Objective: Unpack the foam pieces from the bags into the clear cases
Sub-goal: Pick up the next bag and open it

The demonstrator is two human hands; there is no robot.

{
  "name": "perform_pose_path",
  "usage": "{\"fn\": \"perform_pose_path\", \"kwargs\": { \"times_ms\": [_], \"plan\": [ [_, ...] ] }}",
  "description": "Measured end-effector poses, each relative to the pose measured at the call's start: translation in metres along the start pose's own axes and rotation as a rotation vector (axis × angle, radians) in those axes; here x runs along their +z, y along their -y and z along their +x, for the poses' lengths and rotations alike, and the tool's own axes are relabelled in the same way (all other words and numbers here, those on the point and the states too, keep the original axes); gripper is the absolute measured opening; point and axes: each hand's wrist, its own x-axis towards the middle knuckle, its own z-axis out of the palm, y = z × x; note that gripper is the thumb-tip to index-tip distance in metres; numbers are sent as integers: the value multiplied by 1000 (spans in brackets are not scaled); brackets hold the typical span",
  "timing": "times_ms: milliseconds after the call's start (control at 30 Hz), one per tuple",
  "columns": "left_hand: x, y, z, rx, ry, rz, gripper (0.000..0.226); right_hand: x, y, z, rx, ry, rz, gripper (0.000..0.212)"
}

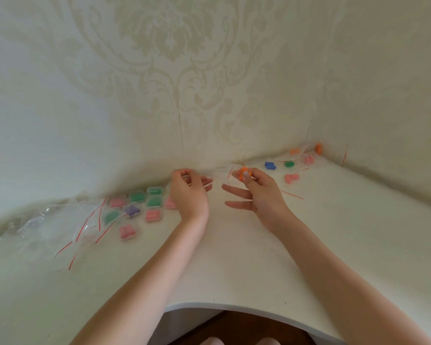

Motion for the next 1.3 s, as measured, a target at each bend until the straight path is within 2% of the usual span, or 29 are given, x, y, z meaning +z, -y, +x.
{"fn": "perform_pose_path", "kwargs": {
  "times_ms": [67,133,200,300,533,633,767,867,933,1100,1233,1300],
  "plan": [
    [-6,-10,7,-10,-130,-42,16,2,4,1,9,-50,169,23],
    [-14,-24,18,-43,-190,-121,18,1,6,3,32,-86,224,24],
    [-25,-40,23,-24,-188,-126,14,1,5,4,86,-64,150,24],
    [-58,-60,27,113,-182,-54,21,12,-1,4,199,6,16,17],
    [-170,-90,52,323,-230,374,19,52,-4,4,165,178,-213,29],
    [-205,-87,58,281,-272,666,23,70,-7,4,169,181,-210,28],
    [-224,-59,60,216,-115,1033,14,85,-14,2,224,125,-137,27],
    [-221,-47,56,199,-79,1261,25,90,-18,1,249,100,-129,27],
    [-218,-51,54,290,-118,1229,31,90,-19,1,247,103,-163,29],
    [-202,-70,54,569,-154,951,30,79,-17,5,204,81,-292,35],
    [-170,-79,50,644,-95,795,25,70,-14,15,168,13,-340,38],
    [-147,-75,47,673,-6,804,23,63,-13,21,124,-33,-419,38]
  ]
}}
